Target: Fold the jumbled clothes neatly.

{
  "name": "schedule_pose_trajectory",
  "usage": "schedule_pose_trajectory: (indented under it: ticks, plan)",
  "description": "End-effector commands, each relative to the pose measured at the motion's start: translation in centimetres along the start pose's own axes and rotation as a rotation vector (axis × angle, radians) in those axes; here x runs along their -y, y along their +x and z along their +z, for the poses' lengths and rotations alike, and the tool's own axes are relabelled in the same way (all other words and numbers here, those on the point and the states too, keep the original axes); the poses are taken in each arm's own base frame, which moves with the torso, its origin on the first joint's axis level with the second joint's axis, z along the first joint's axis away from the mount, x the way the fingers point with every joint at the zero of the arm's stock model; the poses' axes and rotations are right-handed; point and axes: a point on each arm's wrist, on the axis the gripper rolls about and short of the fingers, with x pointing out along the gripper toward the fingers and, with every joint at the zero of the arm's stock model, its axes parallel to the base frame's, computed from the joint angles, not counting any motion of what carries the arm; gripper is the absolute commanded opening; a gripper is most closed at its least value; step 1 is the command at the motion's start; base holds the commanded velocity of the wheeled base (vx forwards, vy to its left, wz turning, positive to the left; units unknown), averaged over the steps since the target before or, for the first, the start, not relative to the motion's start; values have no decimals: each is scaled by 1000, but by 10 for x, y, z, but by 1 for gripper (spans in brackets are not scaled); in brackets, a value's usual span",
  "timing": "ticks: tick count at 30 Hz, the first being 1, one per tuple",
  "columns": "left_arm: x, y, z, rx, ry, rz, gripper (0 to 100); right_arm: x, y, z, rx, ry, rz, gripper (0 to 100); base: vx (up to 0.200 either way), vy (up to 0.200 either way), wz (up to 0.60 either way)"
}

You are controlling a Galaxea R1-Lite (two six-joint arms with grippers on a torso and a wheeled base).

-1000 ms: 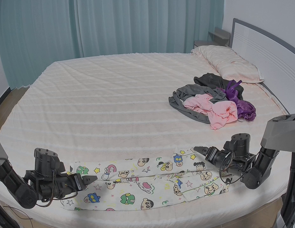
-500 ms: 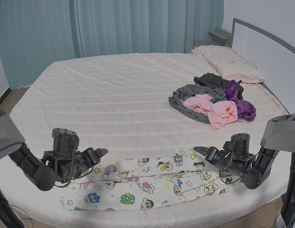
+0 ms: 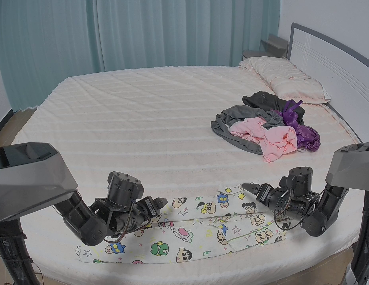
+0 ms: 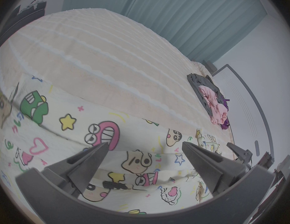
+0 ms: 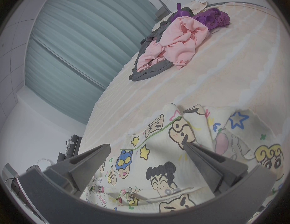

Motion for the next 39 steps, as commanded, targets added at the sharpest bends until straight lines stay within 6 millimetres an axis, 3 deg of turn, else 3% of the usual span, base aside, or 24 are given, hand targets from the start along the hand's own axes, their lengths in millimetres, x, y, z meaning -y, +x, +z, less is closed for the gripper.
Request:
schedule_pose_trajectory:
  ticks: [1,12,21,24,31,39]
  plan:
    - [-1,7,-5,-14,6,9,100,0,0,0,-1,0,0,100,0,0,0]
    - [12,12,0,59,10,9,100,2,2,-1,-5,1,-5,100,0,0,0]
    - [10,22,-6,50,18,37,100,2,2,-1,-5,1,-5,100,0,0,0]
    - [8,17,-11,33,28,42,100,1,1,-1,-3,0,-3,100,0,0,0]
    - [13,-20,-24,6,62,3,100,1,1,-1,-3,0,-3,100,0,0,0]
    - [1,-43,-32,-23,80,27,100,3,3,-1,-3,3,-9,100,0,0,0]
